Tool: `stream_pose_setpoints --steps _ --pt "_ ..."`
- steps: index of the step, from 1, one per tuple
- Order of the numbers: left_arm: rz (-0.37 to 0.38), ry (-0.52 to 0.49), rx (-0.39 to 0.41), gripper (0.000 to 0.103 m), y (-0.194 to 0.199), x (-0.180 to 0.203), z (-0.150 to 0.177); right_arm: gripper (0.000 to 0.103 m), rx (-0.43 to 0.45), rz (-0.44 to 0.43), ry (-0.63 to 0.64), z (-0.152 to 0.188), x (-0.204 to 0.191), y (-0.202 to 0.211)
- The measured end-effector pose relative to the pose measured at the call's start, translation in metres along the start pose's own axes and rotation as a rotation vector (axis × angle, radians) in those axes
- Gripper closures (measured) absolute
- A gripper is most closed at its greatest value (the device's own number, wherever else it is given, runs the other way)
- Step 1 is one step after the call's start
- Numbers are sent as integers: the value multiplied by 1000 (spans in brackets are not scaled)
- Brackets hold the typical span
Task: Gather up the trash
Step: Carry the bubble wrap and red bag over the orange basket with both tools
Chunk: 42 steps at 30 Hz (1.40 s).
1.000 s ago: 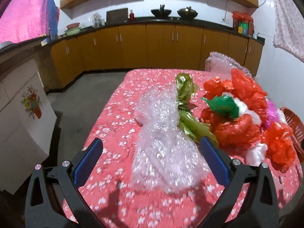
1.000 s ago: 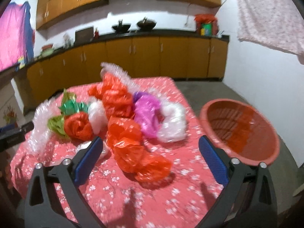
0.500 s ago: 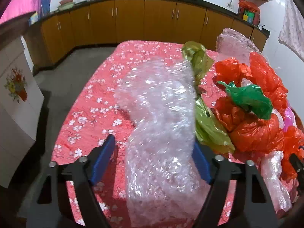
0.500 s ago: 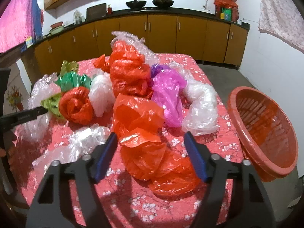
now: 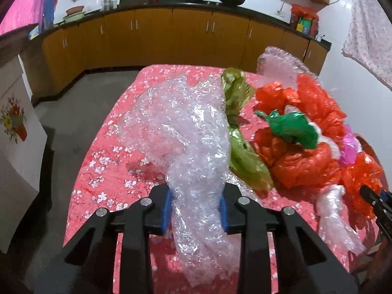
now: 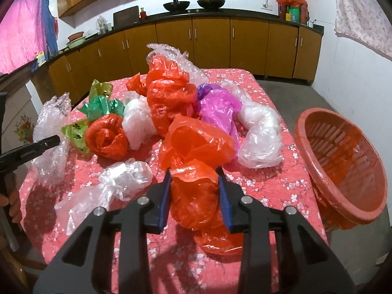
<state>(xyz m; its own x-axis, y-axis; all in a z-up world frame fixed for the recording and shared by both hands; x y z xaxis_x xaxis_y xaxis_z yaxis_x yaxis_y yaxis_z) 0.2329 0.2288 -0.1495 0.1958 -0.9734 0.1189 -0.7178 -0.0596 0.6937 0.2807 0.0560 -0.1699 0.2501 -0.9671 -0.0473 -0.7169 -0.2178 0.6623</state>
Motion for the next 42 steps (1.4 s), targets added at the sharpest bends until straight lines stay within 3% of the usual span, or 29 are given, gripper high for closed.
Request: stream_pose_setpoints --steps 9,17,24,30,36,42 --pt "46 -4 72 72 48 7 -10 69 56 -38 -38 -8 1 38" --pt "141 -51 153 72 91 53 -35 69 135 -46 -70 -25 16 78" --pt "252 -141 163 72 97 126 -45 69 206 72 -130 -45 74 108" --pt "360 -220 138 73 80 210 -48 69 227 214 -239 -50 159 123" --pt "457 -303 92 73 52 304 -46 69 237 324 -316 -47 228 126" --pt "524 -395 58 73 31 372 -30 69 250 368 -349 -48 262 112"
Point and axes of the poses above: each gripper's, at about its wrist camera, not at the fingertips, and y roughly against the way its jaws point, x to its right, z to its underside, the point moved 9 cm from there along -y, roughly the way its jaws point, and after that the axes turned 1 degree about y, right-handed, at the moved point
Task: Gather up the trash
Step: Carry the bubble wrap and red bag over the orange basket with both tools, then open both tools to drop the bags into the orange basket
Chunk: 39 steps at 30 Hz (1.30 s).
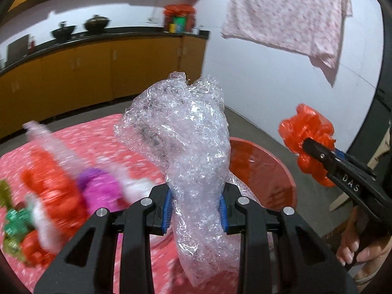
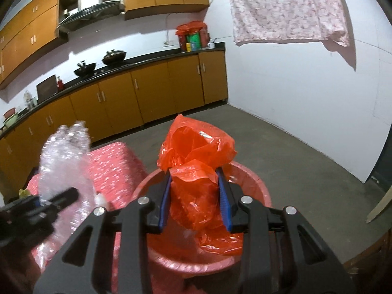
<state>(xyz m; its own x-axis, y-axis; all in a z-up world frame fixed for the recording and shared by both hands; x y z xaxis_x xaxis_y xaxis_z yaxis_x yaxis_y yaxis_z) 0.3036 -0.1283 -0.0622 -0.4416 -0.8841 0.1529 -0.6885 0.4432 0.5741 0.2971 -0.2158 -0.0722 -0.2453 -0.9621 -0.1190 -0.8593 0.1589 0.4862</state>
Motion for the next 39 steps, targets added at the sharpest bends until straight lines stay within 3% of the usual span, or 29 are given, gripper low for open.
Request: stream_pose_setpoints --steps 11,20,23,24,25,30,34,37,39 --pt "54 -61 -63 73 -60 29 -1 69 -21 12 -94 7 32 -41" --pt "72 -74 -97 72 -83 41 -1 69 -34 -5 -145 8 42 -58" --pt "66 -73 -104 64 -84 42 1 66 -28 -20 -156 3 43 -60" --pt "59 -72 -104 56 -84 42 1 65 -25 -26 -160 2 44 -60" --pt "54 -69 -103 48 -85 40 1 60 -21 -33 -164 1 44 -59" --pt "23 -39 -101 37 -78 27 1 41 8 -37 -173 -4 46 -48" --pt "-26 6 -101 27 -65 8 3 8 67 8 -153 -7 52 -28" --pt "-73 23 -72 14 -46 -6 4 4 121 83 -104 -5 53 -10" --pt "-116 28 -46 9 -27 -14 7 4 110 97 -69 0 49 -5"
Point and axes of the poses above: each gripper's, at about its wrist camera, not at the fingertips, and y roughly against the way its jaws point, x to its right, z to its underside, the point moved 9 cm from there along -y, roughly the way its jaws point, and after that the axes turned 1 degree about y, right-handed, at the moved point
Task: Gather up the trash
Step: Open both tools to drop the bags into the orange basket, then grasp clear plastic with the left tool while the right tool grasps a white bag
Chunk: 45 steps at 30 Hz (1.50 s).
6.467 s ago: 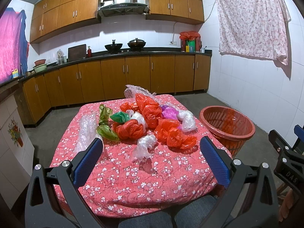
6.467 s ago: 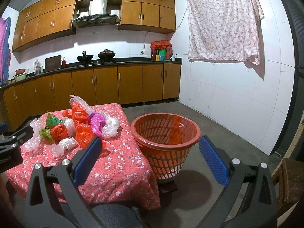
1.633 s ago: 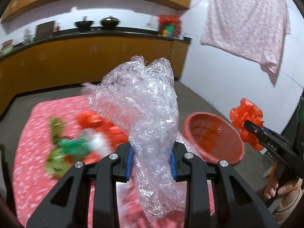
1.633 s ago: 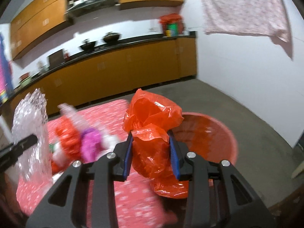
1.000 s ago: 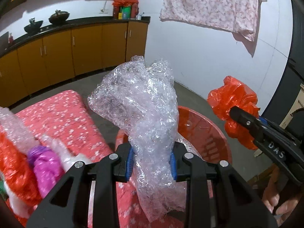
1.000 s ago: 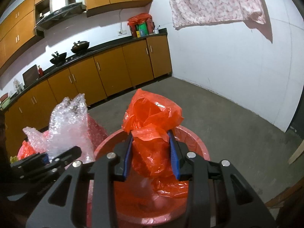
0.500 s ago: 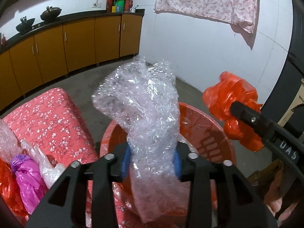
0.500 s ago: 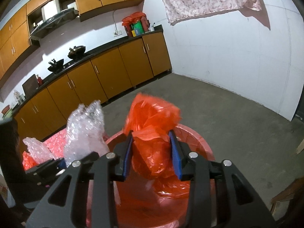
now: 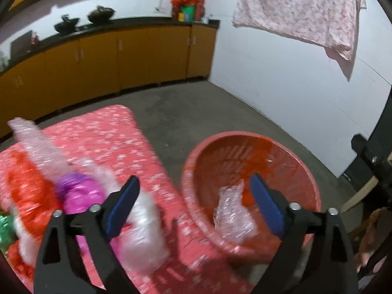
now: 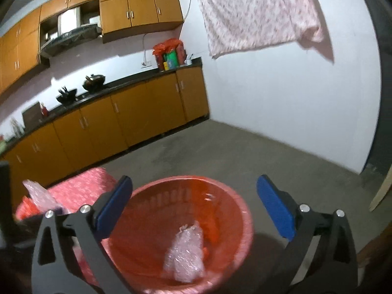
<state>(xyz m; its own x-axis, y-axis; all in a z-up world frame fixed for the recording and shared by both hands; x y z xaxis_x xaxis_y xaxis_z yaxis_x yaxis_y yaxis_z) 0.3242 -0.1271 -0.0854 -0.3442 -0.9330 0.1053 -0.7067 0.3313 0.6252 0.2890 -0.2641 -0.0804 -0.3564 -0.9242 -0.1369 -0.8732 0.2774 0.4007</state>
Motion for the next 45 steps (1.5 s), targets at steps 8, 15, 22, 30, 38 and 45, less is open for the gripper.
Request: stream_pose_setpoints --steps 8,15,22,30,38,45 --pt "-116 -35 69 5 61 -32 23 4 -22 -35 66 24 -29 25" --pt "-242 -41 111 5 111 -83 53 4 -58 -129 78 44 -75 42" --pt "-317 35 64 5 129 -140 96 4 -92 -197 151 66 -124 55" --pt "-274 137 -45 20 113 -174 142 4 -112 -235 209 79 -153 63" --pt "-240 136 -108 29 91 -169 153 4 -143 -255 215 85 -167 55" --pt "-233 157 -149 40 74 -172 156 4 -159 -262 240 89 -185 36"
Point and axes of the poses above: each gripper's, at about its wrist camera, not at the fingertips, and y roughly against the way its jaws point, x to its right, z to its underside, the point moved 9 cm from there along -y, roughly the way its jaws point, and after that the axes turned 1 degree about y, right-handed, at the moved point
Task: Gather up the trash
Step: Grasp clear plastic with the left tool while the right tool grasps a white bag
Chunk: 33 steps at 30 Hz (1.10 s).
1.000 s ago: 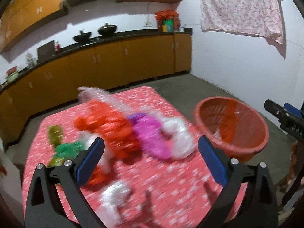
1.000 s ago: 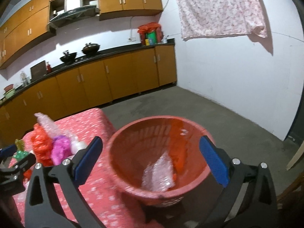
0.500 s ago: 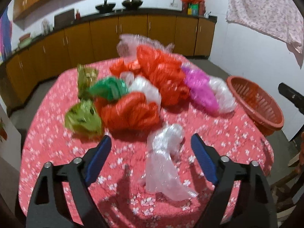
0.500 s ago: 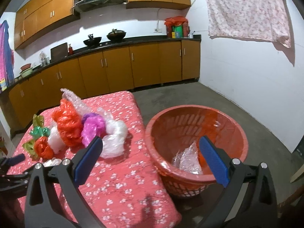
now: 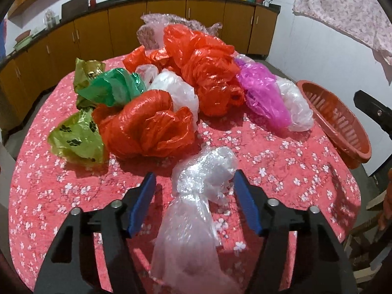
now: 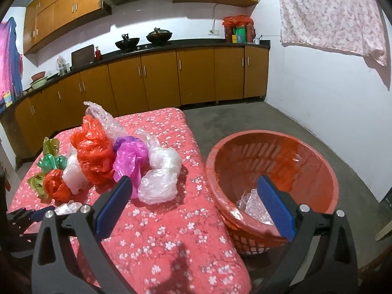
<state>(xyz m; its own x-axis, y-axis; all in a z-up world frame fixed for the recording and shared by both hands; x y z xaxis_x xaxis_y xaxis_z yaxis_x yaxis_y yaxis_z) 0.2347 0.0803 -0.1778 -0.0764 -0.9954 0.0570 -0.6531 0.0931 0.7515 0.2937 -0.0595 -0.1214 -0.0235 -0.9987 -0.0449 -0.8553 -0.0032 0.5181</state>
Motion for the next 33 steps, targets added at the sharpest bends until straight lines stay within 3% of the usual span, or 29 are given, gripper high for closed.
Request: stream_pose_setpoints --steps 6,14,22,25,27,29,33 --pt "0 19 -28 54 -9 -4 0 4 -29 -13 -29 -7 -6 -28" --pt "6 27 -37 55 -16 -8 -9 21 -132 -11 2 -9 -23 -85" --pt "19 26 -44 55 -20 -8 -14 23 -254 -13 16 2 -33 -124" --pt "21 26 -43 55 -20 -8 -15 30 -284 -15 41 9 -38 -132" --pt "23 29 -42 55 -20 -6 -17 39 -313 -27 45 13 -41 -136" --pt "28 36 -40 56 -21 -7 -19 54 -326 -51 31 16 -43 -138" --pt "45 51 -40 61 -15 -9 -14 57 -308 -60 9 16 -39 -128"
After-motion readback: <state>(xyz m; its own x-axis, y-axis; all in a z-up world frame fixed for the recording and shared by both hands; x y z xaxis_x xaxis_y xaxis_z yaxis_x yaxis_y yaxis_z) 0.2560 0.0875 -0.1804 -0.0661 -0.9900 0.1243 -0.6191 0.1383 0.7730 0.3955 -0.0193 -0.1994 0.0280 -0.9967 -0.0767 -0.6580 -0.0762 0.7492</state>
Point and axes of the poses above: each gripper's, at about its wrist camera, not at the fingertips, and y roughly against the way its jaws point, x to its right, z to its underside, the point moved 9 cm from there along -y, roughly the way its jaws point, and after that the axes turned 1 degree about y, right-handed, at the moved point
